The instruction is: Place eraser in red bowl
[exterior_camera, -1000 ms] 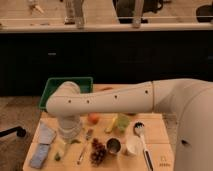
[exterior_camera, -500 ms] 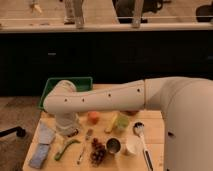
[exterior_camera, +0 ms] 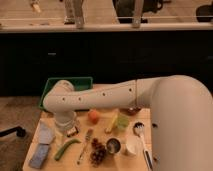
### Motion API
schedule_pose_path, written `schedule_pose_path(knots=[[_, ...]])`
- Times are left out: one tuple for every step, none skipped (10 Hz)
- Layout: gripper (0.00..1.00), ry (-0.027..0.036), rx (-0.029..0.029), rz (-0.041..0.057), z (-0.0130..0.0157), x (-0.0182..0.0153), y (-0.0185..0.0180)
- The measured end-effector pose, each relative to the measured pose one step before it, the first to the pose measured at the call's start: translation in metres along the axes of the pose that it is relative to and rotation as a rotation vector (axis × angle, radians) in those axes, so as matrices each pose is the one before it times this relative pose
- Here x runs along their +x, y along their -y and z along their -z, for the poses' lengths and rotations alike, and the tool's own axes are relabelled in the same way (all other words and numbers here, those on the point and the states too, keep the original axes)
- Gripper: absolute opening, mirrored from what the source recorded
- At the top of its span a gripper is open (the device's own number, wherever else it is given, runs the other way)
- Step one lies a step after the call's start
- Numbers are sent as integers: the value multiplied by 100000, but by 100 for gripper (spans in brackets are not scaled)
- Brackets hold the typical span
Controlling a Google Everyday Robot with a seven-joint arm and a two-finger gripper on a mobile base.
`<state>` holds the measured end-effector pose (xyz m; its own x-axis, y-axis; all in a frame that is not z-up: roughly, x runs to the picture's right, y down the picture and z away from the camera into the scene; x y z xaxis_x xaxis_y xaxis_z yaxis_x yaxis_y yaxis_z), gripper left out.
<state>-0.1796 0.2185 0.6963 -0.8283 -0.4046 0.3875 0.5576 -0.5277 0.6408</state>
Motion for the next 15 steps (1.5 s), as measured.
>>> schedule_pose_path(knots=[[80,535,-362,764,-515,349,-138],[80,177,-136,1450,-372,287,-60],[80,119,-147,1299,-116,165,-25],[80,90,-45,-143,5,-70,-71],[80,10,-13,-171,12,-56,-71],[80,29,-5,71,-8,15,26],[80,14,0,194,-7,56,79],[80,-48,76,-58,-25,-104,6],[80,-1510,715,-1762,-154,-371,139],[80,-3474,1364,-6013,-476,-964,109],[80,-2674,1640,-7059,-495,-752,-56],[80,-2686,2034,-7704,-718,-210,86],[80,-2053,1736,-5441,-1104,141,-49],[80,-1310,654,-2176,-718,180,-88],[80,-984,358,-1793,-154,184,-134]])
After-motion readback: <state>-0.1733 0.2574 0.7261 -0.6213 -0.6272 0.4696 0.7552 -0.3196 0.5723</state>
